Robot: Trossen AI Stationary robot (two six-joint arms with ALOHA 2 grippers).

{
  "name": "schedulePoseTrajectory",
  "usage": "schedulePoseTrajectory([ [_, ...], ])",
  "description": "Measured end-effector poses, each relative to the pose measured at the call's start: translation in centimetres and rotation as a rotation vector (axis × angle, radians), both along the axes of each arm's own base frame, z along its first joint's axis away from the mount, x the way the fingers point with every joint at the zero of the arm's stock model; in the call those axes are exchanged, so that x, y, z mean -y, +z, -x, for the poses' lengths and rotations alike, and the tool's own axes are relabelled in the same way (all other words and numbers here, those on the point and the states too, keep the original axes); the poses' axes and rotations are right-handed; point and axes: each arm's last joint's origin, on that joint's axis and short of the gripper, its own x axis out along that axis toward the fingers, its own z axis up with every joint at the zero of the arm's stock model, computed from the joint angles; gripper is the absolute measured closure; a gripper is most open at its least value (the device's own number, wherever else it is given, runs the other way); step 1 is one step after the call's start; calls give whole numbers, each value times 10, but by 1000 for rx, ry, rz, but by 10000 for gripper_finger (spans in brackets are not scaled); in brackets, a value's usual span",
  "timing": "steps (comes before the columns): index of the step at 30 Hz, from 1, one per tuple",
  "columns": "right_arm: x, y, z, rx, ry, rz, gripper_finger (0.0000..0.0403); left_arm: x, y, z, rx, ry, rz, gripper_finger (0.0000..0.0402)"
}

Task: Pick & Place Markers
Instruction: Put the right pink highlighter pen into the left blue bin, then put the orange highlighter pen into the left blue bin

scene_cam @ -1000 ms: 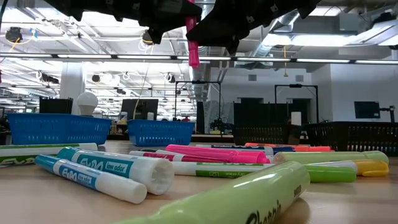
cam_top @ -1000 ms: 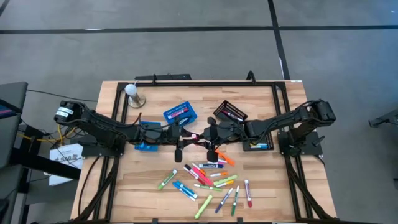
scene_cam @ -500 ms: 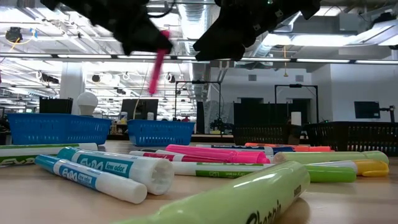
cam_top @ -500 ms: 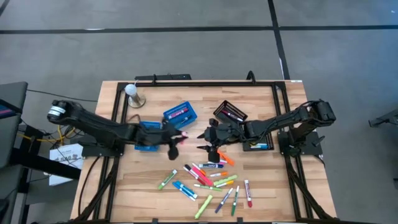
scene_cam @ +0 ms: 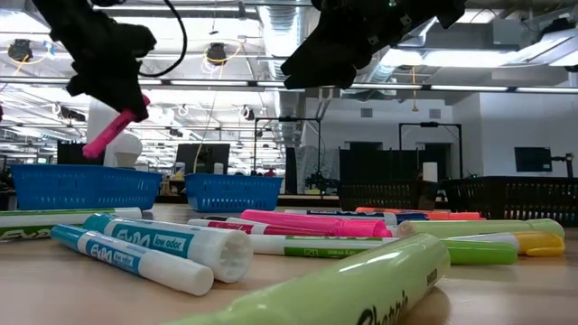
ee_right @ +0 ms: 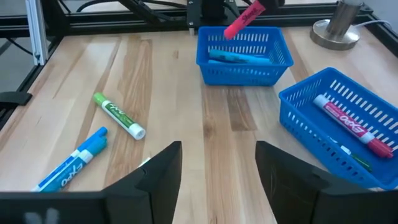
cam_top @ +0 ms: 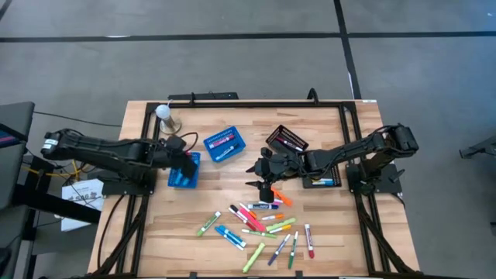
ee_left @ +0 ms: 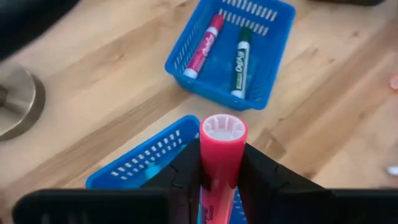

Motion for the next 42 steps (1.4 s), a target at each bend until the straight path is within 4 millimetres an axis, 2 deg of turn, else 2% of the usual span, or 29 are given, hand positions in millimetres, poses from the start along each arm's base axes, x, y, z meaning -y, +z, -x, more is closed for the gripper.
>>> schedulePoseTrajectory([
  [8, -1, 0, 0, -1, -15, -29, 224, -4, -42, 1, -132, 84, 92, 321],
  [13, -1, 0, 0, -1, -15, -29, 228, -7, -54, 0, -138, 126, 101, 320],
  [19, -1, 0, 0, -1, -16, -30, 226, -8, -53, -1, -131, 119, 95, 313],
  [26, -1, 0, 0, -1, -15, -30, 230, -8, -53, -1, -127, 114, 89, 262],
  [30, -1, 0, 0, -1, -14, -30, 232, -8, -52, -4, -114, 88, 53, 249],
  [37, -4, -4, 3, -65, 80, -93, 232, -5, -37, -23, 94, -45, -1, 254],
  [42, -16, -25, 0, -156, 117, -132, 233, 4, -19, -37, 271, -208, -102, 262],
])
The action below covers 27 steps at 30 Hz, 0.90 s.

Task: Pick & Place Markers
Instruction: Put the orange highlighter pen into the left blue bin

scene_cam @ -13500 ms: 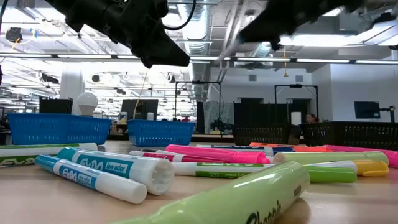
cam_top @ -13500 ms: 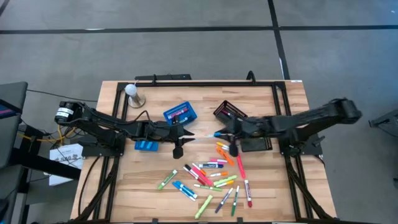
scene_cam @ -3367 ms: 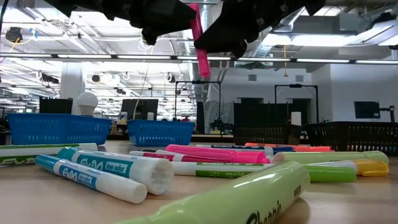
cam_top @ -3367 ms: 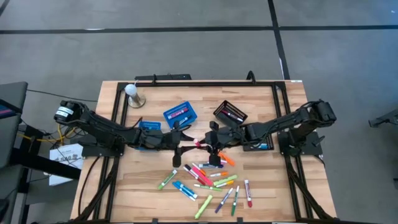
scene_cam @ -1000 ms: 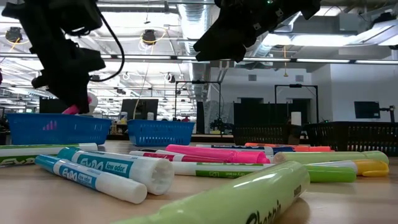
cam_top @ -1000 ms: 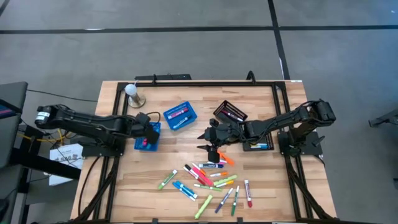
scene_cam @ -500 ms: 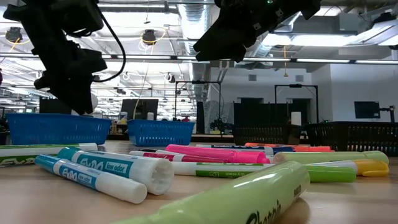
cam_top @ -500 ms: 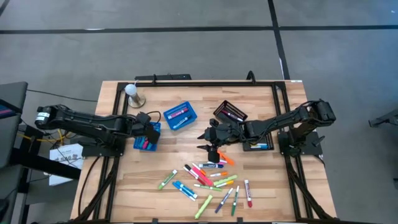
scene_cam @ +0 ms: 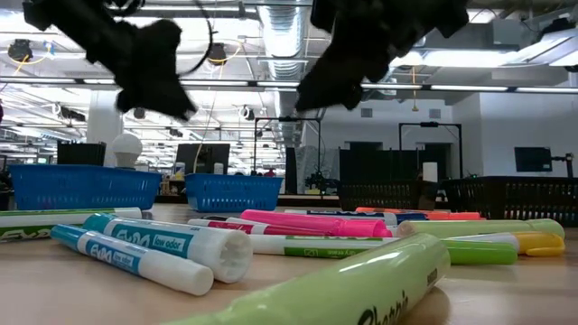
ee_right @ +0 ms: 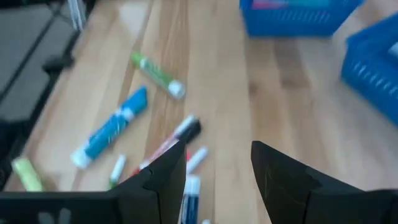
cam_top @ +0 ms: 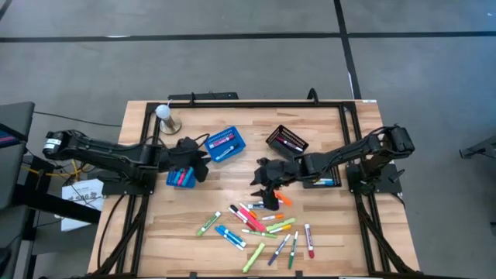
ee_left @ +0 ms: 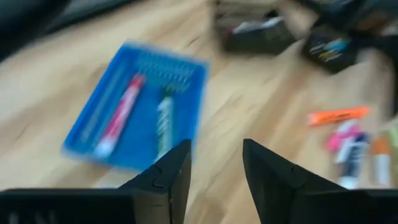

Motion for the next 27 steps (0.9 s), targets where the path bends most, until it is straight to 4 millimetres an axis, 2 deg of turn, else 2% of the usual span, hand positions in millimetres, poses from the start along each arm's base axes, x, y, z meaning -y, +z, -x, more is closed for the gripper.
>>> schedulePoseTrajectory([
  [6, -27, -30, 0, -109, 77, 21, 233, 16, 11, -8, 83, -165, -122, 270],
  [10, -36, -34, 7, -161, 71, 47, 233, 21, 10, -8, 81, -193, -124, 270],
  [14, -36, -27, 18, -229, 10, 61, 233, 22, 10, -8, 80, -198, -123, 271],
  [18, -31, -26, 34, -370, -57, 67, 233, 22, 10, -8, 80, -197, -122, 271],
  [22, -25, -34, 45, -513, -192, 86, 233, 22, 8, -8, 77, -197, -122, 271],
  [27, -23, -51, 44, -582, -258, 120, 233, 21, 2, -6, 59, -196, -121, 271],
])
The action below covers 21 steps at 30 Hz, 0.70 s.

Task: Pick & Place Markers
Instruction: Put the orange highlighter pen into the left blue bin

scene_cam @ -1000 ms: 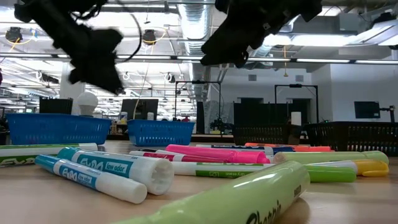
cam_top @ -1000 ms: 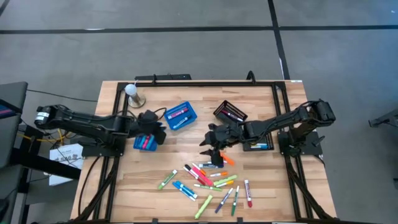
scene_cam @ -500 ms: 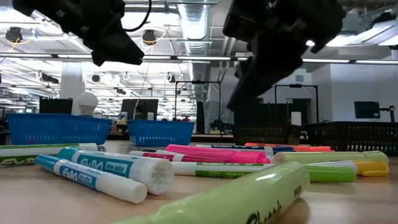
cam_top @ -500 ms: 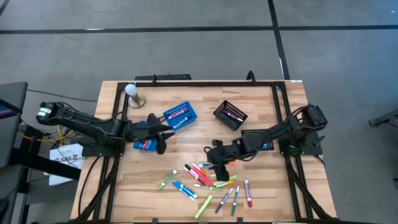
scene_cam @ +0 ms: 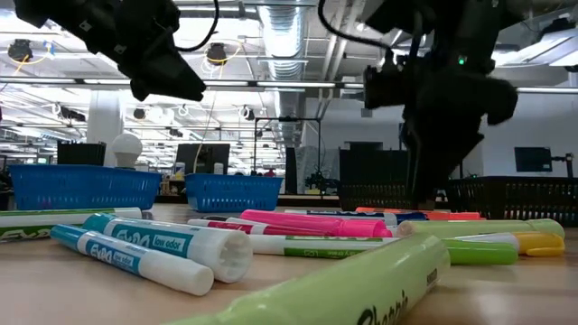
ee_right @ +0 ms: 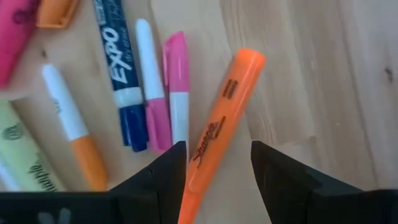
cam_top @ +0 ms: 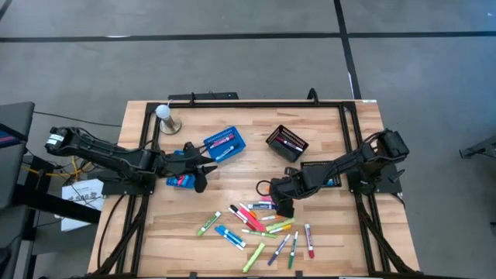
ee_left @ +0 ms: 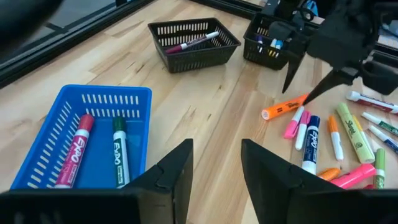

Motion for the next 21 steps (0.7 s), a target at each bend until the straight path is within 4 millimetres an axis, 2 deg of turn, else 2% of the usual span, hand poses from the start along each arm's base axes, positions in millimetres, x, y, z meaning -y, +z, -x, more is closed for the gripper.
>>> schedulePoseTrajectory([
  [8, 4, -26, -8, -69, -22, 13, 244, -1, -15, 5, -20, 25, 39, 271],
  [13, 14, -32, -11, -89, -52, -18, 301, -1, -17, 5, -13, 26, 41, 271],
  [18, 25, -13, -21, -12, -54, -25, 358, 0, -12, 2, 44, 18, 43, 271],
  [21, 31, 24, -34, 182, 6, -4, 359, 0, -7, 0, 83, -5, 10, 271],
])
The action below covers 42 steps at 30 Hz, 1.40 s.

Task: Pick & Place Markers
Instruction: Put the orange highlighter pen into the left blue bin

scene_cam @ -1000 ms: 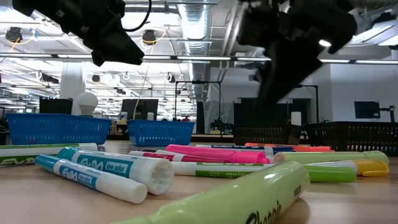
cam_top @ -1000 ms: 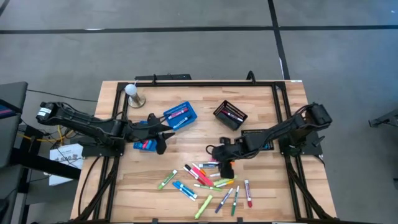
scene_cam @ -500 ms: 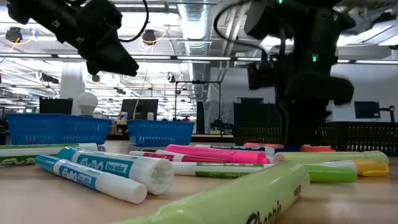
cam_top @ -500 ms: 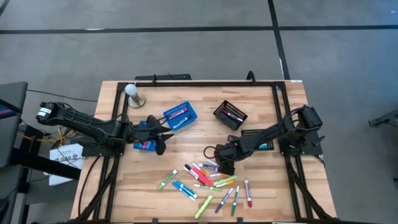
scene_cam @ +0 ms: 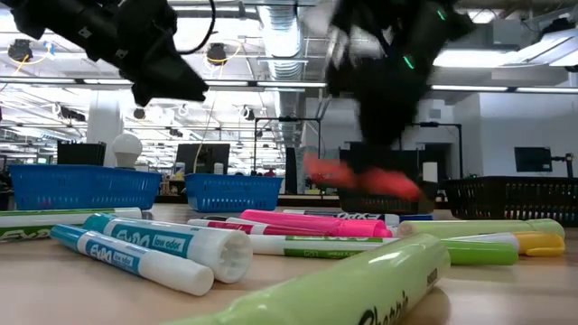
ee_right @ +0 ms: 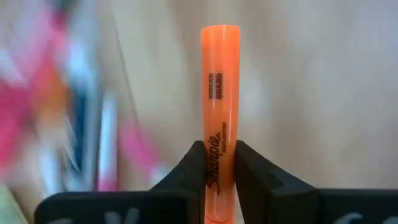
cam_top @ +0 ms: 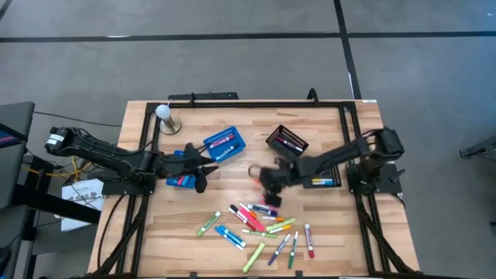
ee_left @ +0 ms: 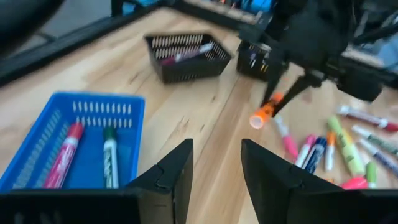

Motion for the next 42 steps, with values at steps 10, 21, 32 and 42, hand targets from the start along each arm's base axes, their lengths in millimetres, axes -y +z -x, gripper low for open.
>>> schedulePoseTrajectory([
  [10, 12, 64, -38, 670, 274, 154, 336, 6, 24, -8, 221, -209, -100, 271],
  [21, 18, 43, -61, 797, 315, 101, 338, 10, 27, -9, 255, -284, -121, 271],
  [32, 13, 67, -49, 827, 325, 105, 337, 11, 25, -10, 244, -305, -116, 271],
  [42, 29, 67, -51, 821, 276, 127, 337, 12, 29, -10, 280, -324, -109, 271],
])
